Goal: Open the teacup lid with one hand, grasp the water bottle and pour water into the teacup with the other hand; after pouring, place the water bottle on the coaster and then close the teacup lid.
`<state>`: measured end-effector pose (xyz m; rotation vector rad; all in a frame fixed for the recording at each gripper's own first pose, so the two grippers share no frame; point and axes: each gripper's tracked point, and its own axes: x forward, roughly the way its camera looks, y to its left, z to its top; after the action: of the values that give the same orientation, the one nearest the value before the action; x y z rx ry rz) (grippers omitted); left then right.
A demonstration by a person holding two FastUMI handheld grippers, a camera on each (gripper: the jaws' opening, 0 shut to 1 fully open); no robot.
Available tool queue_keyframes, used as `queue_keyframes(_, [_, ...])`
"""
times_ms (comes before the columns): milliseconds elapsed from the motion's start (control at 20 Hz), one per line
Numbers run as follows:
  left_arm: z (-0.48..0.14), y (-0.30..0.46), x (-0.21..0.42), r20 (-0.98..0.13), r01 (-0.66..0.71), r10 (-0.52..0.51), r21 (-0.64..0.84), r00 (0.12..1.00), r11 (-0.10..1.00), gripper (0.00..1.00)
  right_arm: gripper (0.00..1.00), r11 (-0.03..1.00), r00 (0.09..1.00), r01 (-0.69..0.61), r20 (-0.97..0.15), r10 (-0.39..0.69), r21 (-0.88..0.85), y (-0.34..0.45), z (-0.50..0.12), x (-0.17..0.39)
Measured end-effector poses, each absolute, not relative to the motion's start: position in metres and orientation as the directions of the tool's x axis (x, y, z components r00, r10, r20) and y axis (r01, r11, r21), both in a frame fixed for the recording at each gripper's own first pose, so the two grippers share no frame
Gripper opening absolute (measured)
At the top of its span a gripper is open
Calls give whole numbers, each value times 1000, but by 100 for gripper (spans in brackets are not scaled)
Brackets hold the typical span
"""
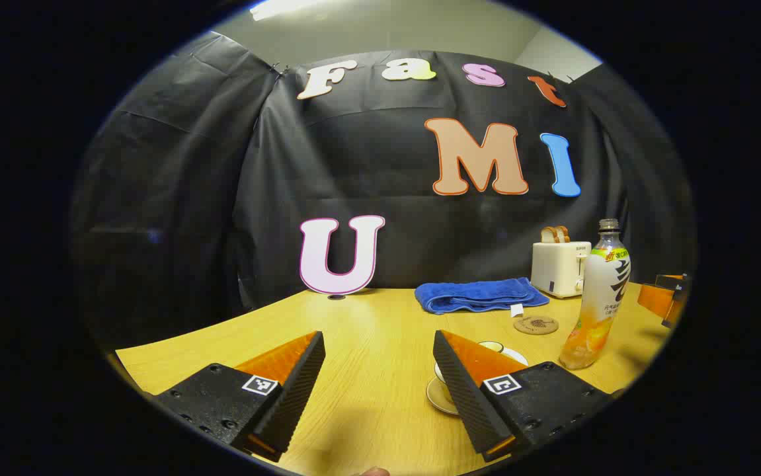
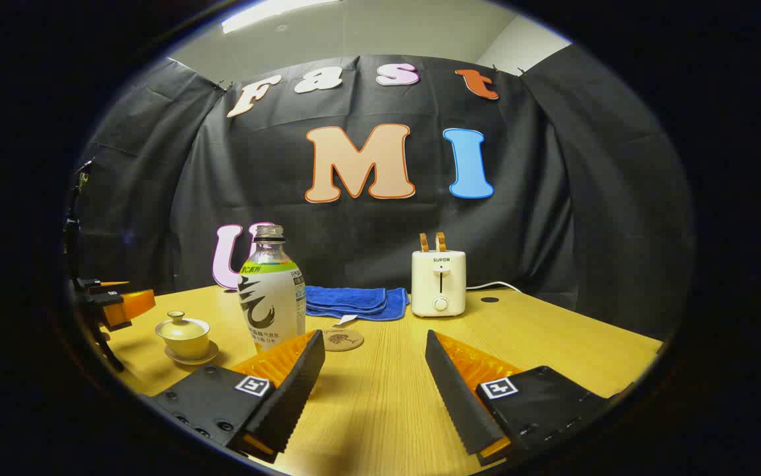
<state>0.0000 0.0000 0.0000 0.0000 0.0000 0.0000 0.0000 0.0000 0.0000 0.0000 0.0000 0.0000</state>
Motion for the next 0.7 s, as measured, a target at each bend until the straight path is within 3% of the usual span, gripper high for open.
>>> queue_keyframes(100, [-1, 0, 1, -1, 0, 0, 1, 1000, 1000, 96, 98, 1000, 1000, 0, 0, 0, 0, 0, 0, 0])
queue_keyframes(150, [0, 0, 2, 1, 0, 0, 1, 1000, 1000, 96, 94, 1000, 1000, 0, 1, 0, 0, 0, 0, 0])
queue_keyframes(700, [-2, -2, 1, -3, 11, -11, -2, 1000, 1000, 97, 94, 1000, 1000, 0, 1, 0, 0, -1, 0, 0])
